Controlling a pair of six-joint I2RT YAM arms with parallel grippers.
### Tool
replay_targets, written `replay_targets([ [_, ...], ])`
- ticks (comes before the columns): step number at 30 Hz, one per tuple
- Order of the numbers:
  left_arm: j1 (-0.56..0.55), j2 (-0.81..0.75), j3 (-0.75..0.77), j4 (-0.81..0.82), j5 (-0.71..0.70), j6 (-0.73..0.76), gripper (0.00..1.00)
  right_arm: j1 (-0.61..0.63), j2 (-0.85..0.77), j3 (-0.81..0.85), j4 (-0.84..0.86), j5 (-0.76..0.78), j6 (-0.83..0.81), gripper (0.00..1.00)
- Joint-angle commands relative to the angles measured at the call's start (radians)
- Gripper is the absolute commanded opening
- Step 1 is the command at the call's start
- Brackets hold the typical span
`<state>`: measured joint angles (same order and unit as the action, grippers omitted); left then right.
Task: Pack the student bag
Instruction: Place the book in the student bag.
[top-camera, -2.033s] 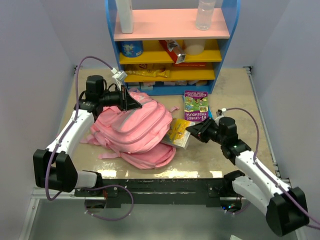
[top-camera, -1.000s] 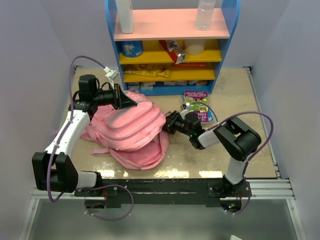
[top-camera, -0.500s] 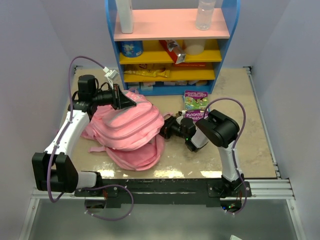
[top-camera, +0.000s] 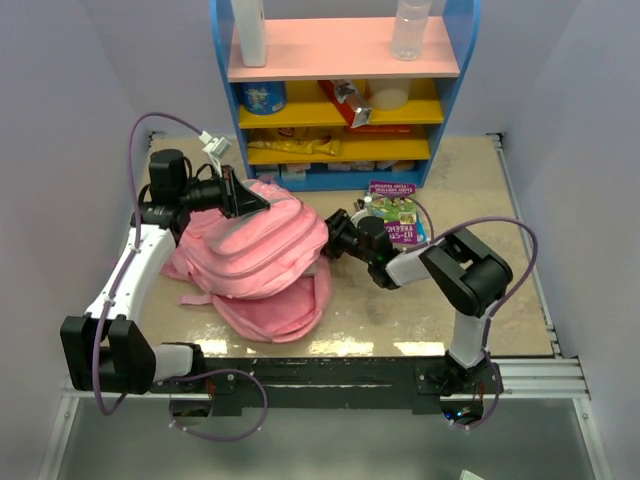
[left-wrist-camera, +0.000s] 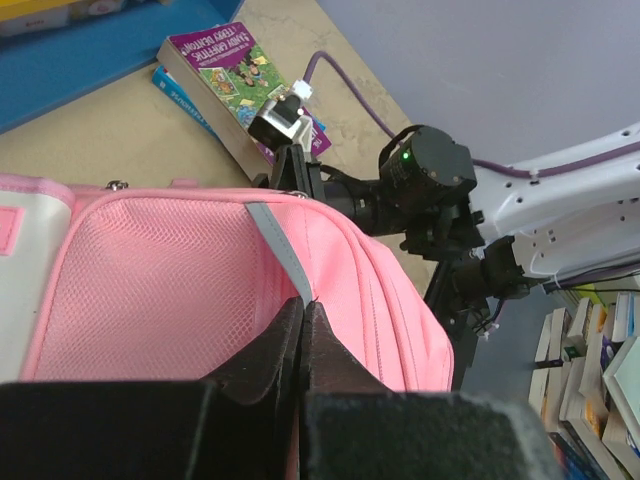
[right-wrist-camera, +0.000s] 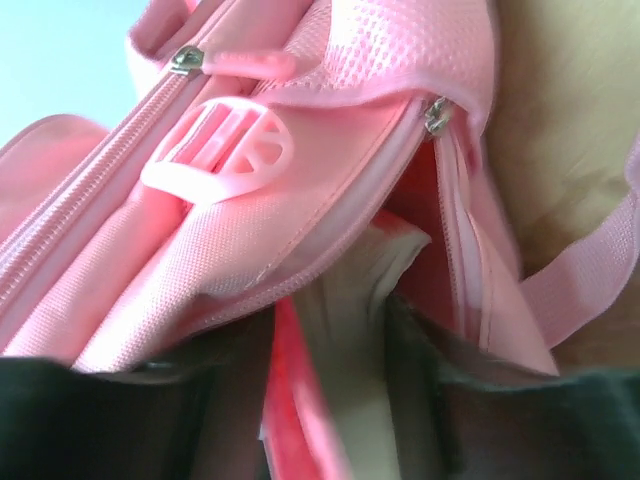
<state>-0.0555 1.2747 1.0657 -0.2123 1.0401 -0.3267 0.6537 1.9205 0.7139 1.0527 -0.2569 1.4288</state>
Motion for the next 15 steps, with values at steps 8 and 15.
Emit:
replay_targets([
  [8, 0.006, -0.058, 0.02, 0.128, 0.052, -0.029, 0.0, 0.003, -0.331, 0.24, -0.815, 0.223, -0.518, 0.99],
  [15, 0.013, -0.066, 0.01, 0.119, 0.051, -0.026, 0.0, 0.001, -0.429, 0.285, -1.041, 0.228, -0.597, 0.99],
])
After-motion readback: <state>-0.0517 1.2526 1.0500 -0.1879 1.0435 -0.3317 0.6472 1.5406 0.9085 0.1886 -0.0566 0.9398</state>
